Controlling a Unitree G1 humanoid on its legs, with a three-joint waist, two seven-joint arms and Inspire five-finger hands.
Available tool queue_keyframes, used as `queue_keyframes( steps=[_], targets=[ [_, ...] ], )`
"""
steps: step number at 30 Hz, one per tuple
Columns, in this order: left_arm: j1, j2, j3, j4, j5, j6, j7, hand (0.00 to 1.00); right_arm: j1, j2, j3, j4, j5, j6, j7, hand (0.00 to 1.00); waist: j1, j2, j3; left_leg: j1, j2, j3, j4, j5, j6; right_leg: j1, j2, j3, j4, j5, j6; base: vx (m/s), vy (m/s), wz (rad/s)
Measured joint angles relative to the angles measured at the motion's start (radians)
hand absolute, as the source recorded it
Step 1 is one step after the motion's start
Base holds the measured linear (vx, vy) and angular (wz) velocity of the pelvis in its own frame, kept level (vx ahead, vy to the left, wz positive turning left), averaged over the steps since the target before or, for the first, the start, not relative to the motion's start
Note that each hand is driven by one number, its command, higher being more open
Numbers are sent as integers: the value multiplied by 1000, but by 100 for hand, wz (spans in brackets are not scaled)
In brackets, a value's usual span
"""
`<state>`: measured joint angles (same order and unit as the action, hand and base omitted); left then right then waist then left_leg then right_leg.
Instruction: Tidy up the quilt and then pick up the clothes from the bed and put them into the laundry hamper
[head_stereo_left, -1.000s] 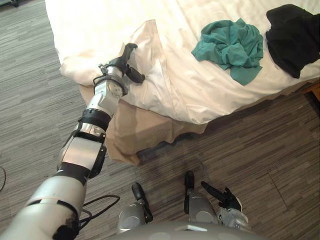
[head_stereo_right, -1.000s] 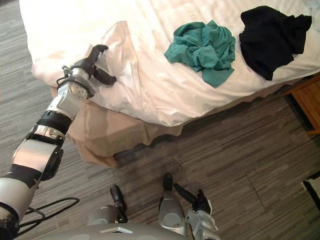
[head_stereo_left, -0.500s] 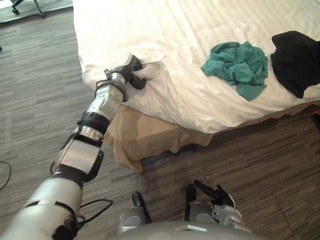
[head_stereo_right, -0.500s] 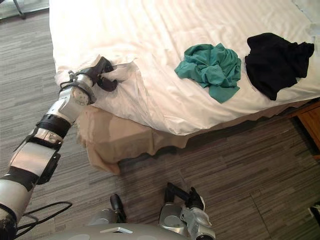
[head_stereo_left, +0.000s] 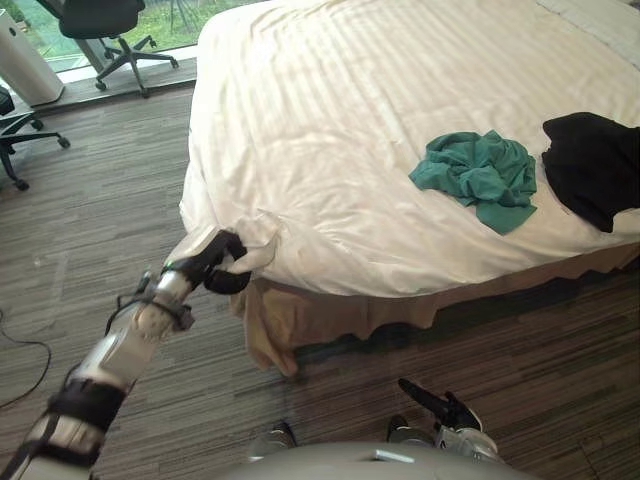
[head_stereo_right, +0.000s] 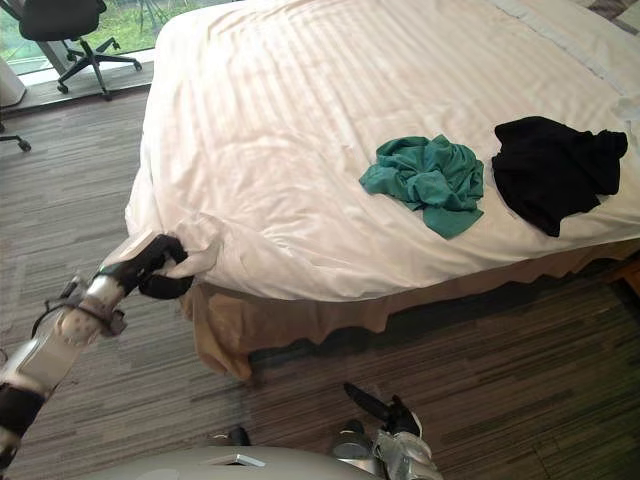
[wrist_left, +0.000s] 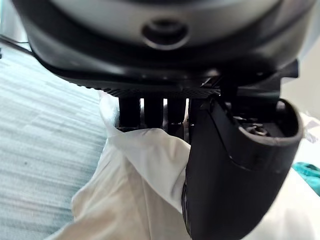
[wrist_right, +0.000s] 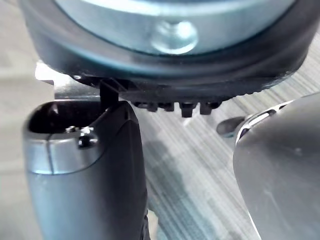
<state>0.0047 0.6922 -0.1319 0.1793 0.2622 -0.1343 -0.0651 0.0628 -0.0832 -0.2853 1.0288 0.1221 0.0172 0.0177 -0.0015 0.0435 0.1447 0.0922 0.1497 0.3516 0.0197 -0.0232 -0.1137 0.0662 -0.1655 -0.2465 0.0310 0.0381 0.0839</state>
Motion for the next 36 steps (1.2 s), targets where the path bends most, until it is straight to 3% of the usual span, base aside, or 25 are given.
queue_keyframes(
  steps=[1,5,7,10,12,15,18,19,24,30,31,36],
  targets=[
    [35,-34,39,-22,-33,-3,4,100,0,1,12,9,0,0,3,100,-1,-10,-7,1,-3,-5,-12,0,0,5,5,-4,-12,-6,8,-99,-41,7],
    [63,-109,72,-9,-96,-16,10,100,-1,-2,24,17,-4,0,5,100,-2,-19,-12,4,-21,-20,-32,-2,-1,6,-3,-17,-21,-35,28,-88,-22,0],
    [86,-145,72,20,-115,-18,9,100,-1,-11,28,17,-30,0,8,100,-2,-10,-15,5,-20,-24,-33,-2,-1,6,-1,-17,-20,-36,28,-91,-31,1],
    [127,-222,75,165,-133,-23,-10,100,7,-40,80,25,-50,0,16,100,-1,-4,-24,23,-16,-29,-45,1,-4,20,5,-19,-19,-42,29,-33,-23,4],
    [126,-325,163,351,-119,-24,-8,100,23,-42,95,25,-73,-1,16,100,-2,-16,-47,23,-15,-38,-55,3,-7,22,8,-25,-18,-51,31,16,-24,10],
    [131,-390,261,578,-15,25,34,100,41,-38,102,26,-67,-5,14,100,-2,-39,-56,25,-15,-45,-61,4,-9,25,9,-31,-16,-56,28,45,-10,8],
    [169,-412,387,703,-11,97,81,100,58,-37,90,27,-17,-5,9,100,-1,-57,-55,24,-16,-51,-61,4,-9,28,8,-42,-16,-58,25,38,1,10],
    [201,-412,468,720,-20,123,102,100,72,-37,58,27,14,-4,1,100,2,-58,-55,27,-17,-57,-61,4,-9,38,7,-53,-16,-60,23,43,3,23],
    [241,-421,671,725,-70,141,166,100,78,-38,-84,25,145,-6,-7,100,30,-43,-53,42,-18,-55,-61,5,-10,56,2,-53,-12,-63,20,-26,7,7],
    [225,-567,737,725,-154,140,175,100,85,-33,-279,16,289,-8,-30,100,24,-10,-72,54,-20,-37,-108,29,-4,36,-2,-46,-8,-67,24,-98,-4,-7],
    [218,-607,735,725,-196,140,180,100,89,-28,-315,16,301,-8,-45,0,24,-12,-71,54,-19,-34,-108,28,-2,35,-1,-43,-8,-67,25,-47,-4,-5],
    [192,-714,713,725,-291,139,211,100,89,3,-422,16,335,-8,-93,0,24,-17,-73,53,-9,-18,-108,26,-9,29,13,-27,-10,-68,23,5,-12,-10]
  ],
)
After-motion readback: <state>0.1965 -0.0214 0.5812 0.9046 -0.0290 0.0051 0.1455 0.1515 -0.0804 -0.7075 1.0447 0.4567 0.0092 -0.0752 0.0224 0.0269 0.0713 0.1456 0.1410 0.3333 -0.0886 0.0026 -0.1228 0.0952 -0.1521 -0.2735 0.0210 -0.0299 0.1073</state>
